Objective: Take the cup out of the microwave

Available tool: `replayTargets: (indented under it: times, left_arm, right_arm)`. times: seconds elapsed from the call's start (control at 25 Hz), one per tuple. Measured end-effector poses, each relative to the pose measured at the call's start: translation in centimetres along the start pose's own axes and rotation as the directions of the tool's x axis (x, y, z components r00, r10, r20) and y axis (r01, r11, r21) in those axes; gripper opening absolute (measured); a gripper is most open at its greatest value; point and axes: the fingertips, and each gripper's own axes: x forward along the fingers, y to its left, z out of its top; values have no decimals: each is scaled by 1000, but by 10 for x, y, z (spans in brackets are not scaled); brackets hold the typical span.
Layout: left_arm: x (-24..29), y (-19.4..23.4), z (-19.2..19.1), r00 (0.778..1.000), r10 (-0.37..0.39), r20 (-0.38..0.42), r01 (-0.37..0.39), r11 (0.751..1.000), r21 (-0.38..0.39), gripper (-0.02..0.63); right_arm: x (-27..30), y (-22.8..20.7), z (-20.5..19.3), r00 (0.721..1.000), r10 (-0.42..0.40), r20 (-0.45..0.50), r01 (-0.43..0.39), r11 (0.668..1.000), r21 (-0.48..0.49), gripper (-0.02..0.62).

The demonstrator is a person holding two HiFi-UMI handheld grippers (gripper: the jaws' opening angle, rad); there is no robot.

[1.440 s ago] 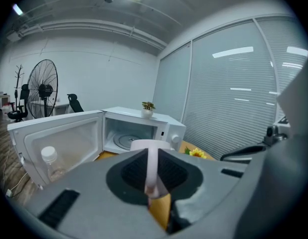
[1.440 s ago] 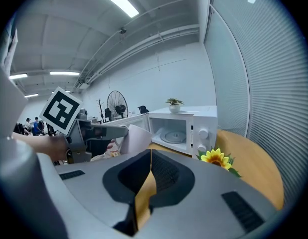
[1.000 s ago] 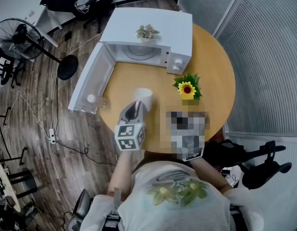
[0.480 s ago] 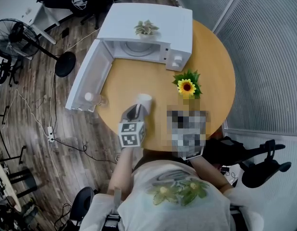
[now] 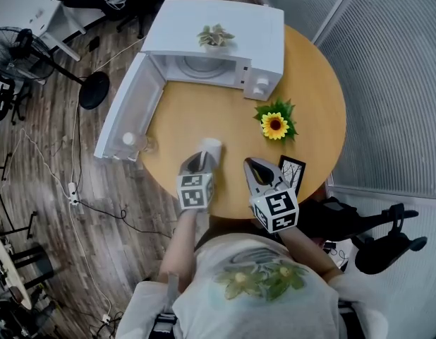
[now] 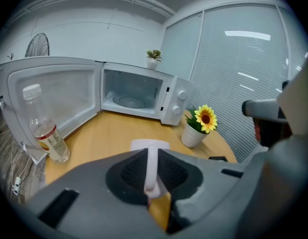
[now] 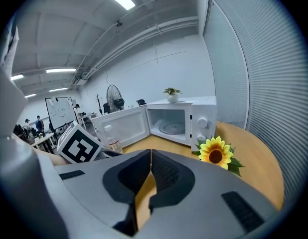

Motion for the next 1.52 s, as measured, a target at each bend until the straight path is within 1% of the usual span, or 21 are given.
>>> replayTargets:
  times: [0.08,0.24,0.52,0.64,0.8,1.04,1.32,1.52]
  left_arm:
    - [4,-1,-1,1000,-2,-3,2,1000,-2,44]
    - [11,-4,2,1000,-13,22,13,1000,2,44]
    - [19,-10,-4,992,-25,127,19,999,44,44]
    - [16,-9,-8,989,-22,145,16,999,45,44]
    - [12,-7,-14,992,-22,127,17,999,39,44]
    - [8,-9,-23,995,-20,100,13,998,64,44]
    - [3,-8,-32,998,-16,68,12,998,57,44]
    - [-1,-9,-39,999,-8,53,5,998,68,44]
  right_arm:
    - [1,0,-2,1000,2,-4,-2,1000,0,18]
    - [2,0,-3,1000,4,-10,-4,1000,0,18]
    - [5,3,-6,1000,10,-21,-10,1000,-7,18]
    - [5,4,-7,1000,12,-23,-12,1000,-6,18]
    - [4,6,-9,1000,17,-24,-17,1000,-7,18]
    - [3,10,-12,999,28,-28,-28,1000,-6,18]
    - [-1,11,-14,999,30,-26,-30,1000,-9,18]
    - [-5,12,-15,999,31,-24,-31,999,-11,18]
